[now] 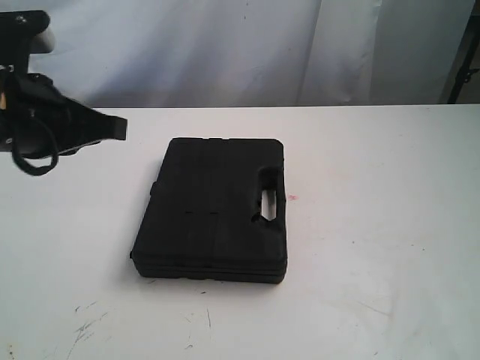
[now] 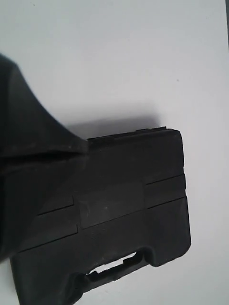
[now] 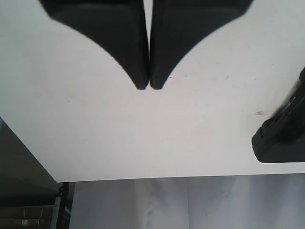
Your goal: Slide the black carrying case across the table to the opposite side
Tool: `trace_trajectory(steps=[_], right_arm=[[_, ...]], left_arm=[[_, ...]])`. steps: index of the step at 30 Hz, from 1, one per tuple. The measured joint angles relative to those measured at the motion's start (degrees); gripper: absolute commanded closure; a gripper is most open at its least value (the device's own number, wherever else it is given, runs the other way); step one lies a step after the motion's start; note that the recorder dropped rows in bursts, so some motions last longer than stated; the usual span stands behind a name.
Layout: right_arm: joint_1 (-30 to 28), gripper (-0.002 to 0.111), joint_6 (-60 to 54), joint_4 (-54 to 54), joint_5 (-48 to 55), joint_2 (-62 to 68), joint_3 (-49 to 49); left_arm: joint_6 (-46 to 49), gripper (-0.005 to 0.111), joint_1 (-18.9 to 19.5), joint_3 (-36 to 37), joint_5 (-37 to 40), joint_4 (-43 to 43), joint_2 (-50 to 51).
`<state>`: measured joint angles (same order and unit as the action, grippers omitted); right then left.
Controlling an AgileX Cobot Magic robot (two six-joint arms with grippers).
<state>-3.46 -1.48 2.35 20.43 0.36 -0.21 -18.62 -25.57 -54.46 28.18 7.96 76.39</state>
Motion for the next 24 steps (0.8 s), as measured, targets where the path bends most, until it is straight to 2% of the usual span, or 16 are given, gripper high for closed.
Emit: trace_trajectory(steps=[5, 13, 20, 24], right_arm=[[0.0, 0.108, 0.0, 0.0, 0.0, 0.0, 0.0], [0.0, 0.108, 0.0, 0.0, 0.0, 0.0, 0.0], [0.0, 0.108, 0.0, 0.0, 0.0, 0.0, 0.0], [0.0, 0.108, 0.0, 0.0, 0.0, 0.0, 0.0]], left_arm=[[0.0, 0.107, 0.0, 4.23, 0.62, 0.14, -8.83], [0.0, 0.107, 0.0, 5.19, 8.02, 4.08, -17.99], [-0.85, 0.107, 0.0, 5.19, 9.64, 12.11, -22.54], [-7.35, 0.107, 0.34, 6.42, 13.63, 18.81, -25.46]])
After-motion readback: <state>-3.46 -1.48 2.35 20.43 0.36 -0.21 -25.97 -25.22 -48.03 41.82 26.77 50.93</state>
